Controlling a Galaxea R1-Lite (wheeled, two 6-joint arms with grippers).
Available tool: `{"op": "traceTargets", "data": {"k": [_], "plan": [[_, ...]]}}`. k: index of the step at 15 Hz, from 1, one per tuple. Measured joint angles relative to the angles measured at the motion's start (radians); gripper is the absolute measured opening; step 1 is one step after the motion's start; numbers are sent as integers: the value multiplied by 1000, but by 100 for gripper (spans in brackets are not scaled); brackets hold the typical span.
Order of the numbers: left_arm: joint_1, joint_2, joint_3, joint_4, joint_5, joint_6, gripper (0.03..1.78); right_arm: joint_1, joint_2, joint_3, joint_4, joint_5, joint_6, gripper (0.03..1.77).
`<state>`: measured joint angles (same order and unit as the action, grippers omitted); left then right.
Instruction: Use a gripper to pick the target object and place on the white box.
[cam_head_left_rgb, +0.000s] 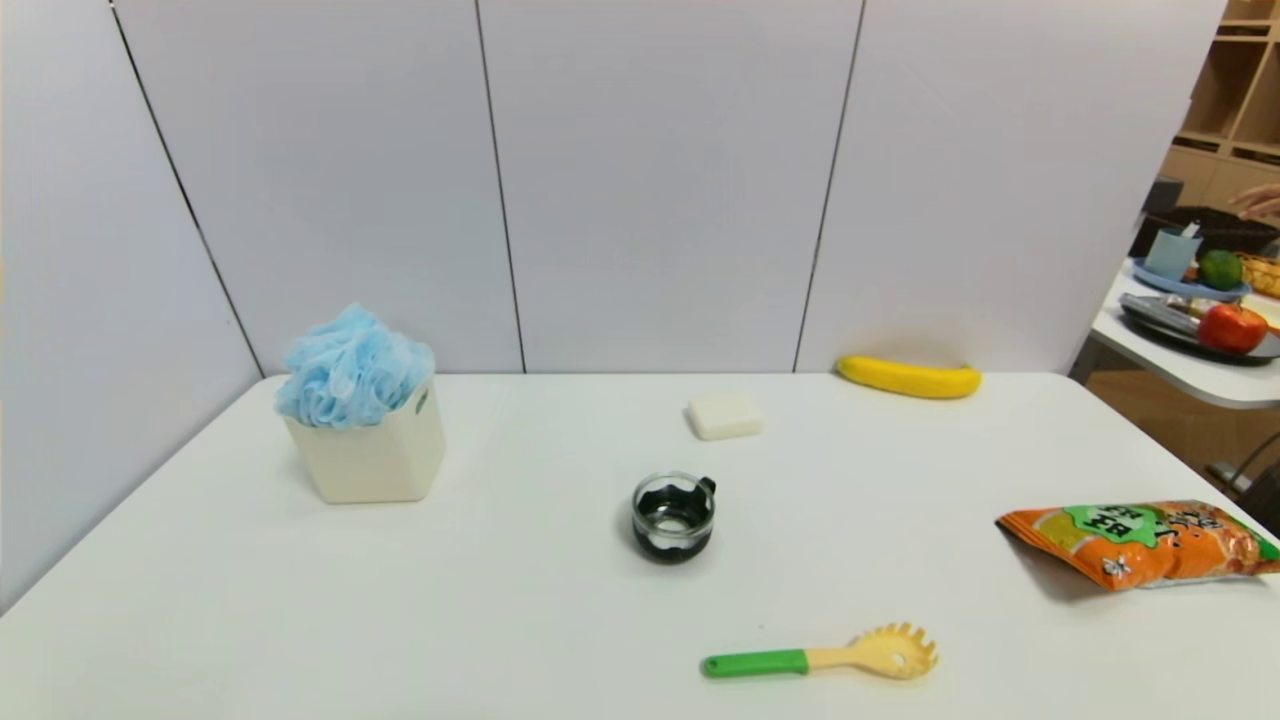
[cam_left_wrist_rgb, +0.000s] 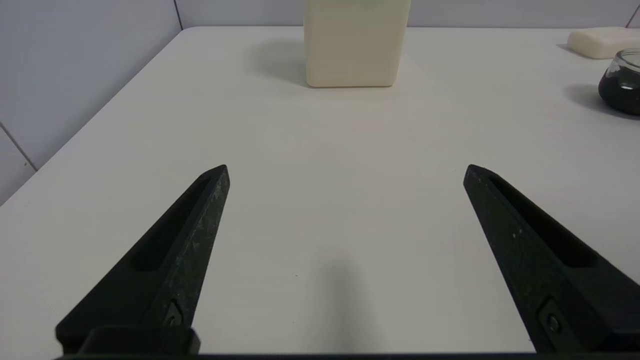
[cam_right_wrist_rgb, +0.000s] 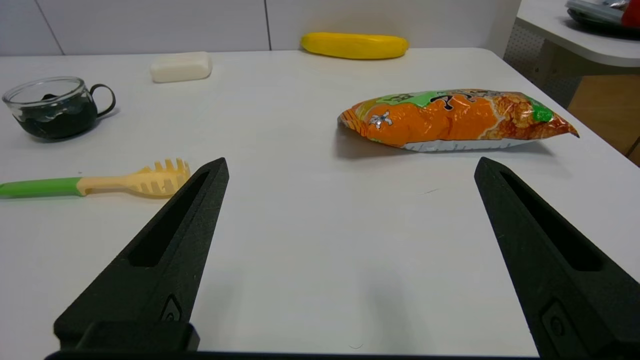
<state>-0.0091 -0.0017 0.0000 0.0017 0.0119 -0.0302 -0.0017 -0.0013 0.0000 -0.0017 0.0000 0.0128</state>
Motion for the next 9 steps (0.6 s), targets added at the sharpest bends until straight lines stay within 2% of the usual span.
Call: {"op": "traceTargets", "data": {"k": [9], "plan": [[0, 0, 0, 0, 0, 0, 169, 0, 0, 0, 0, 0, 0, 170]]}}
